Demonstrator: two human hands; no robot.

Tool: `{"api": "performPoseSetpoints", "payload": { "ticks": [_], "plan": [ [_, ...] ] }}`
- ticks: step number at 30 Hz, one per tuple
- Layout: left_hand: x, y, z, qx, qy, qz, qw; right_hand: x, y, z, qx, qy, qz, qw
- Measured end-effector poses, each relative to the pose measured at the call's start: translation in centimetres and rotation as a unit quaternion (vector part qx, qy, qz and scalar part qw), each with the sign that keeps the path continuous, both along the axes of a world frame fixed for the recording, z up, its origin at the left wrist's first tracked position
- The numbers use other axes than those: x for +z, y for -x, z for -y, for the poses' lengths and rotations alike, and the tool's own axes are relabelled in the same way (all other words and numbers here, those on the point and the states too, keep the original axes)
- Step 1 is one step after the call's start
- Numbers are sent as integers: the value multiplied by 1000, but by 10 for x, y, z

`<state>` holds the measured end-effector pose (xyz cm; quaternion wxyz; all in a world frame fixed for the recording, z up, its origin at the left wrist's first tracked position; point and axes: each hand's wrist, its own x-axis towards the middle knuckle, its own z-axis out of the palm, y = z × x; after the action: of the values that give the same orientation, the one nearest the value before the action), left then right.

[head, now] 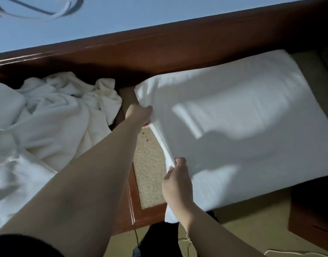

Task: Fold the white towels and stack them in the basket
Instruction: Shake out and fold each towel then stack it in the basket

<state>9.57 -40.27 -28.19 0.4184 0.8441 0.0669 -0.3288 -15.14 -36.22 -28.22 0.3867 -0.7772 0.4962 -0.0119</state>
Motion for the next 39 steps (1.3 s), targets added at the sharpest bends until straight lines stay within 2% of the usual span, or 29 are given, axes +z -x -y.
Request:
{"api": "performPoseSetpoints", "payload": {
  "ticks": [4,6,10,14,18,23,28,31,33,36,39],
  "plan": [
    [13,-12,36,56,40,-58,996,3,22,14,40,6,50,998],
    [16,-8,50,80,64,-80,991,3,38,20,99,11,2,995],
    [27,-3,63,31,-10,31,999,8,65,31,120,11,-115,986],
    [51,0,82,-36,-49,150,987,23,91,43,123,-39,-170,977],
    [76,3,102,-79,-34,219,972,34,127,59,84,-22,-127,988],
    [98,13,130,-85,-19,240,967,57,170,83,16,43,-49,998],
    [102,34,162,-161,-42,278,946,45,212,105,-17,-29,-77,997],
    [96,52,183,-202,-56,301,930,43,230,115,6,-5,-48,999],
    [95,63,197,-200,-56,294,933,40,242,121,20,-7,-45,999],
    [102,78,223,-155,-33,250,955,34,256,134,-22,-77,-85,993],
    [107,91,252,-109,16,203,973,31,266,151,-97,-70,-33,992]
  ]
}}
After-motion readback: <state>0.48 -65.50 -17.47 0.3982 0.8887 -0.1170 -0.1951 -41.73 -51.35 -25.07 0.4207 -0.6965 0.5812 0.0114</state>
